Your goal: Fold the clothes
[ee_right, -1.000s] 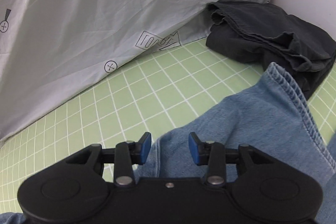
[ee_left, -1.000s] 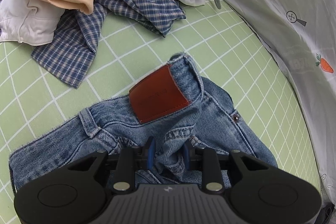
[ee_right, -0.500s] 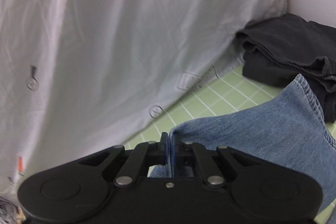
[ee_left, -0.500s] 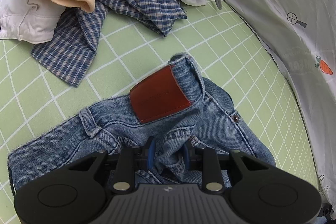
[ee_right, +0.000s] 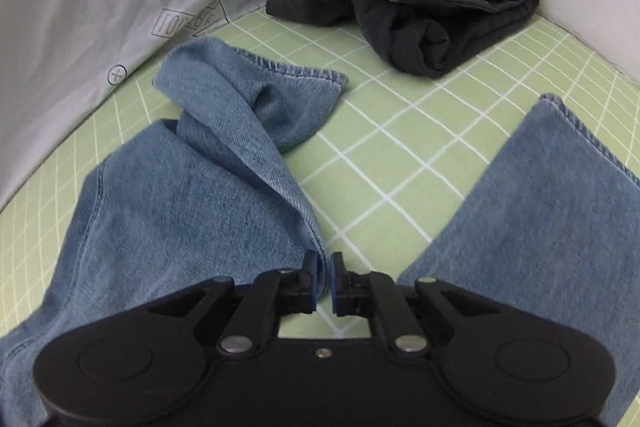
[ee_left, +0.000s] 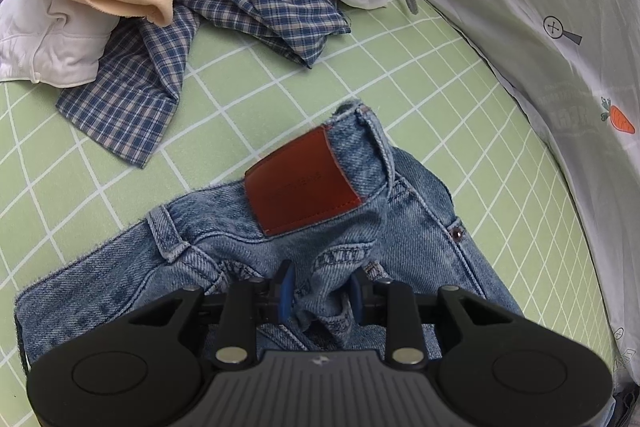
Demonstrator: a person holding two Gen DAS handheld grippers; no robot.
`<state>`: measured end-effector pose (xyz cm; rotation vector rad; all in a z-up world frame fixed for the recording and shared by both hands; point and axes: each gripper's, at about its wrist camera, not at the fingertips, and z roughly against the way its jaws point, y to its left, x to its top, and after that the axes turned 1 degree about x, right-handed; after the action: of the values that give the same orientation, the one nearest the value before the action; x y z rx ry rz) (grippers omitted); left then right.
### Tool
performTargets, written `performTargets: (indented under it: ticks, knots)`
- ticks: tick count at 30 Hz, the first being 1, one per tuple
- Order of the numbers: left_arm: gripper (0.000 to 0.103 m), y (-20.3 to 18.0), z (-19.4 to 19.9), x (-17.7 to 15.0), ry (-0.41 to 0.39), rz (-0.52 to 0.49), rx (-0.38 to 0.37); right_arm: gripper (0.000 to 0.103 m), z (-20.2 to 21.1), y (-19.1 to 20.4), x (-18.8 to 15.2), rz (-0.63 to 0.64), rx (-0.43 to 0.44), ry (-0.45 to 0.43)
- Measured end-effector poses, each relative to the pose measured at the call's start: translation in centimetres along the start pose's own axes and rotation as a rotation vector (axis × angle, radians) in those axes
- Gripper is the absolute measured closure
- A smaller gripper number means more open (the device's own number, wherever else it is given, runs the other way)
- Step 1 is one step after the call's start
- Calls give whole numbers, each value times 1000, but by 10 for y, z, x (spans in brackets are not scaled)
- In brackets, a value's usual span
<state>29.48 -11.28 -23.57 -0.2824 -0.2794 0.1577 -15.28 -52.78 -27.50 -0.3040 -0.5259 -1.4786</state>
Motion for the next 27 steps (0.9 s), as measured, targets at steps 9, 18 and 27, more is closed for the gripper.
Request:
performTargets:
  ticks: [9,18,27]
  knots:
    - [71,-2,-2,0,0,-4,12,34,14,94,29,352,-22,-248]
    - [71,0,-2,1,4,-3,4,33,-59,157,66,392,168,6]
    - [70,-5,-2,0,-6,-23,30,68,-65,161,64,436,181,69]
